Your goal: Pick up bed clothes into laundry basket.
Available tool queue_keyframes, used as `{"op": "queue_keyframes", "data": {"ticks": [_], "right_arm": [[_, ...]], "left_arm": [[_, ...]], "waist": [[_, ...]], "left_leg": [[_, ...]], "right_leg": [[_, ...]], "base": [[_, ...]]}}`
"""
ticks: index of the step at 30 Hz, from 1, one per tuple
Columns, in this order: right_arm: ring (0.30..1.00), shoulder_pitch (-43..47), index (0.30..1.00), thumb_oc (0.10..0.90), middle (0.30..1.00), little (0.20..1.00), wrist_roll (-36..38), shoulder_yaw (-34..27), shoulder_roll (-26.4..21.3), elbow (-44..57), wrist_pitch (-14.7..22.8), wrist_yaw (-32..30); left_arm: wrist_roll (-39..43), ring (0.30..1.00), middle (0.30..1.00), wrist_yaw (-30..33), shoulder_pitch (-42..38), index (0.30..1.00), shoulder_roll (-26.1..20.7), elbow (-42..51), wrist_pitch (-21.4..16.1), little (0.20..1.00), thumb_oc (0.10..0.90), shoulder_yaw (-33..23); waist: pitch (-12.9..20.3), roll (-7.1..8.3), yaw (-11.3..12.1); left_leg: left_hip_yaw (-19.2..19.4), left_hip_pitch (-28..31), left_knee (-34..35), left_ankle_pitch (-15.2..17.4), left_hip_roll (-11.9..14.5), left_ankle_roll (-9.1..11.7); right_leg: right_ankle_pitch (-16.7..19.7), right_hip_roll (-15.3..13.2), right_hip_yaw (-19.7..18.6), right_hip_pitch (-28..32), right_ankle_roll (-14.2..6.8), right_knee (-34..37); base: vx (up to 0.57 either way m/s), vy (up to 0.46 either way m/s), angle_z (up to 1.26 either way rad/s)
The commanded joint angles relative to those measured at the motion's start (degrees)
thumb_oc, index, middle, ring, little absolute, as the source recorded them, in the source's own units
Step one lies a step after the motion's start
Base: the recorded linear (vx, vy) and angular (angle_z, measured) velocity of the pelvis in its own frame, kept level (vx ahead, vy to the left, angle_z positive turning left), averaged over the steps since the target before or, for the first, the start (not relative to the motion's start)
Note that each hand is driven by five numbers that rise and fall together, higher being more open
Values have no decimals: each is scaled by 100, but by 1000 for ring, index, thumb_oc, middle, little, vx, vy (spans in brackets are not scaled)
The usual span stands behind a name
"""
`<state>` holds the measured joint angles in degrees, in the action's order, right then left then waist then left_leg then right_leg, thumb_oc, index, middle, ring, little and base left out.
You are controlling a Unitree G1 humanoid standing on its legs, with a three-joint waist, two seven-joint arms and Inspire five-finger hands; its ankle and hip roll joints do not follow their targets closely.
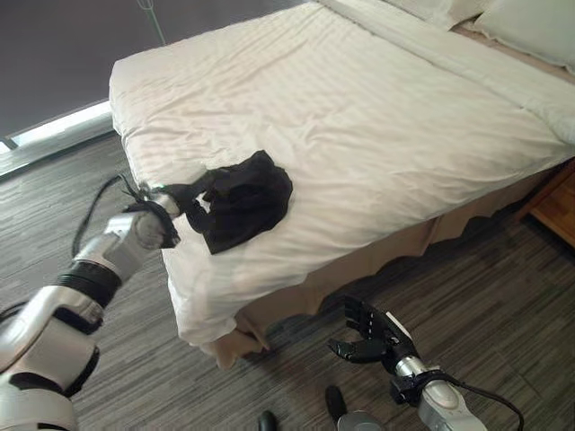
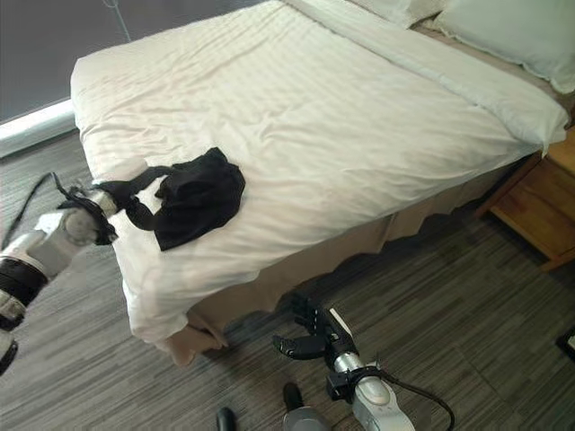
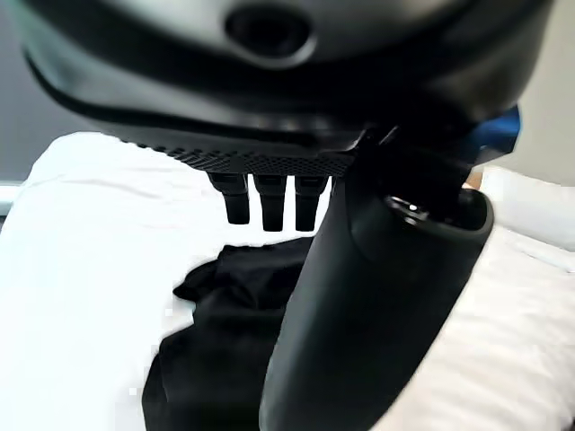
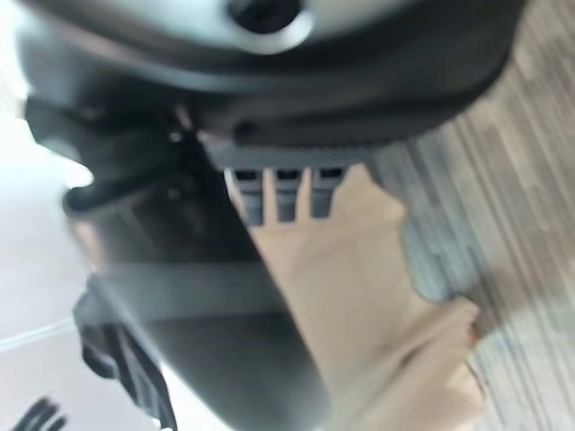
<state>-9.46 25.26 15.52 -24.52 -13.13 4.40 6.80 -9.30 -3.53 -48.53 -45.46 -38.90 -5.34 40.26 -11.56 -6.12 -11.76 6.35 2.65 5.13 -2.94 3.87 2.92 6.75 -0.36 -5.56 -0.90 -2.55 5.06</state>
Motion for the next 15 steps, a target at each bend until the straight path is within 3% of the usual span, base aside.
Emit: {"op": "queue_keyframes", "data": {"ticks": [1,7,15], "right_arm": [[900,131,900,800,900,900,139,8,-136,507,501,85],[900,177,900,800,900,900,233,65,-227,508,546,27],[900,294,900,800,900,900,370,107,-320,419,603,-10]], "left_arm": [[-52,900,900,457,-724,900,160,-823,-53,900,800,-638],[9,900,900,856,-1202,900,342,-1910,-15,900,800,-780],[537,900,900,1039,-2222,900,-229,-2314,-166,900,800,-588]], "waist": [[129,204,-69],[-38,180,-207],[-38,90,-280]], "left_leg": [[146,237,-51,396,-256,-8],[304,36,-33,324,-208,30],[528,-94,-13,276,-140,95]], "right_leg": [[-905,-147,-359,119,-416,-327],[-815,-84,-467,-171,-423,-349],[-736,-41,-559,-358,-449,-294]], "base": [[-43,15,-28],[-47,5,-24],[16,-11,-18]]}}
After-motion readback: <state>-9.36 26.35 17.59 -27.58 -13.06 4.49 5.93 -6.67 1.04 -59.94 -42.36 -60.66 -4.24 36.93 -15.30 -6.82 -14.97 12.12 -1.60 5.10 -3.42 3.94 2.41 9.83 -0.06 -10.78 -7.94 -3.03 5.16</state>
